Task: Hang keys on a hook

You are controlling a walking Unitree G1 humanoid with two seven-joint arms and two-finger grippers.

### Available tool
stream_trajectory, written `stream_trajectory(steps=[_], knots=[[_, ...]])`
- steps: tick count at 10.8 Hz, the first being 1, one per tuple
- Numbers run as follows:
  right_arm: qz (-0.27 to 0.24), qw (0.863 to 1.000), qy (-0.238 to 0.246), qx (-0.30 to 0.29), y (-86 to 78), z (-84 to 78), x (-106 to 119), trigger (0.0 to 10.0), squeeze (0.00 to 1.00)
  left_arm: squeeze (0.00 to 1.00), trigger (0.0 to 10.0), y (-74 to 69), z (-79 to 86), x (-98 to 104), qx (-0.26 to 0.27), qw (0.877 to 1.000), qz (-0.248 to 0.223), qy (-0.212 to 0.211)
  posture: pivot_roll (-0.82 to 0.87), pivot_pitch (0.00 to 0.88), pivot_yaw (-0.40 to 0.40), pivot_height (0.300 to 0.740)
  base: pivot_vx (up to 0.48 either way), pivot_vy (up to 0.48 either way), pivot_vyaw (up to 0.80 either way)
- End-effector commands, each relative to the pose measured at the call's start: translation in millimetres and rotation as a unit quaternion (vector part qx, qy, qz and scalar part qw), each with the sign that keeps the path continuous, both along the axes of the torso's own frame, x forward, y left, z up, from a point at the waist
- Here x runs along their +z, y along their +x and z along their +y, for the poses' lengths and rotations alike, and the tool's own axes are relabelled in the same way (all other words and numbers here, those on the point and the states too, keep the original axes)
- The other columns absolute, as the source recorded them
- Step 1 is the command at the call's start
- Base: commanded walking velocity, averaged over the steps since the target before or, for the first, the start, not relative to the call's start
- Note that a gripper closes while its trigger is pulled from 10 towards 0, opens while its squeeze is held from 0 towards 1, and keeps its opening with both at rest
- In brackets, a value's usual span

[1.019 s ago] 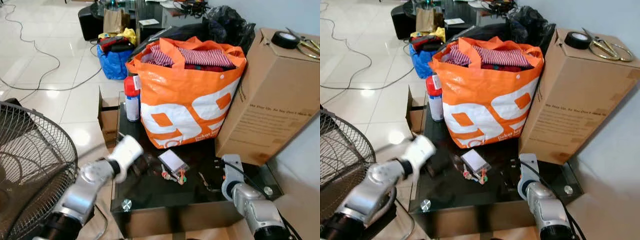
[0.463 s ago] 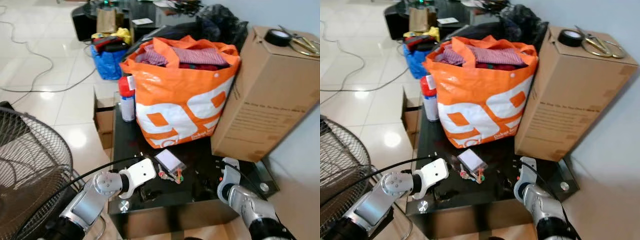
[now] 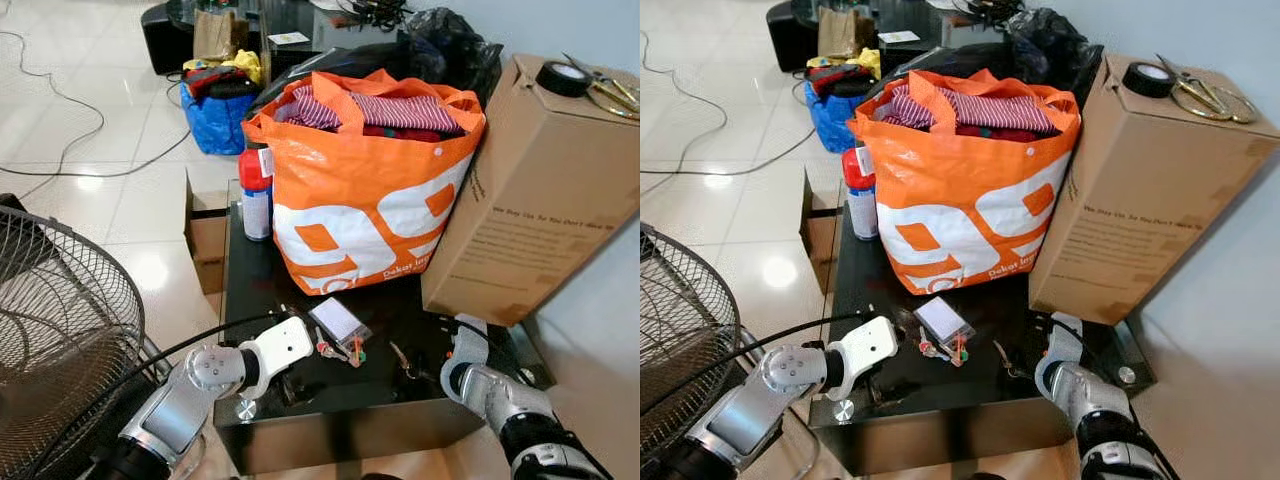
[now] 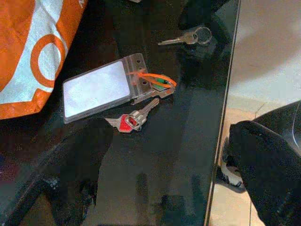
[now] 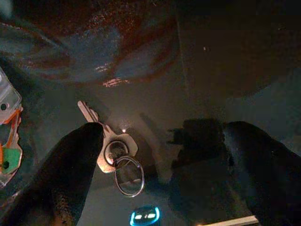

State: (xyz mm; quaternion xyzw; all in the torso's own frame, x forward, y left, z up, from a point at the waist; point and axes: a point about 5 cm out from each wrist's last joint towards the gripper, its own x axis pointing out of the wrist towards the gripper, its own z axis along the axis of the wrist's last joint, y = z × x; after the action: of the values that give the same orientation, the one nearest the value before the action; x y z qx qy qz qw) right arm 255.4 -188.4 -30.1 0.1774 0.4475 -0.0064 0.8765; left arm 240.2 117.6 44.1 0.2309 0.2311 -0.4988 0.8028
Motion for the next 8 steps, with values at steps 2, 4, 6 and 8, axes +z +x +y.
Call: stream_trajectory(steps=[2, 4, 6, 8], knots=[[0.035, 0.999, 0.005, -0.013, -9.8, -7.8, -8, 3.7, 0.0, 0.0, 10.0, -1.2, -1.3, 3, 0.002, 1.0, 0.0, -0.009, -0.13, 0.0, -0.108, 0.74, 0.0, 0.0, 0.0], [0.053, 0.998, 0.02, -0.007, -14.6, -10.5, -9, 0.0, 0.0, 0.0, 10.0, -1.0, -3.8, 3, -0.001, 1.0, 0.001, -0.009, -0.14, 0.0, -0.112, 0.74, 0.0, 0.0, 0.0], [0.058, 0.997, 0.044, 0.022, -16.3, -5.4, -8, 0.0, 0.0, 0.0, 10.0, -1.3, -4.8, 3, -0.001, 1.0, 0.002, -0.01, -0.14, 0.0, -0.117, 0.74, 0.0, 0.0, 0.0], [0.049, 0.995, 0.052, 0.066, -15.3, 2.4, -4, 0.0, 0.0, 0.0, 10.0, -0.7, -6.5, 3, 0.001, 1.0, 0.003, -0.011, -0.15, 0.0, -0.122, 0.74, 0.0, 0.0, 0.0]])
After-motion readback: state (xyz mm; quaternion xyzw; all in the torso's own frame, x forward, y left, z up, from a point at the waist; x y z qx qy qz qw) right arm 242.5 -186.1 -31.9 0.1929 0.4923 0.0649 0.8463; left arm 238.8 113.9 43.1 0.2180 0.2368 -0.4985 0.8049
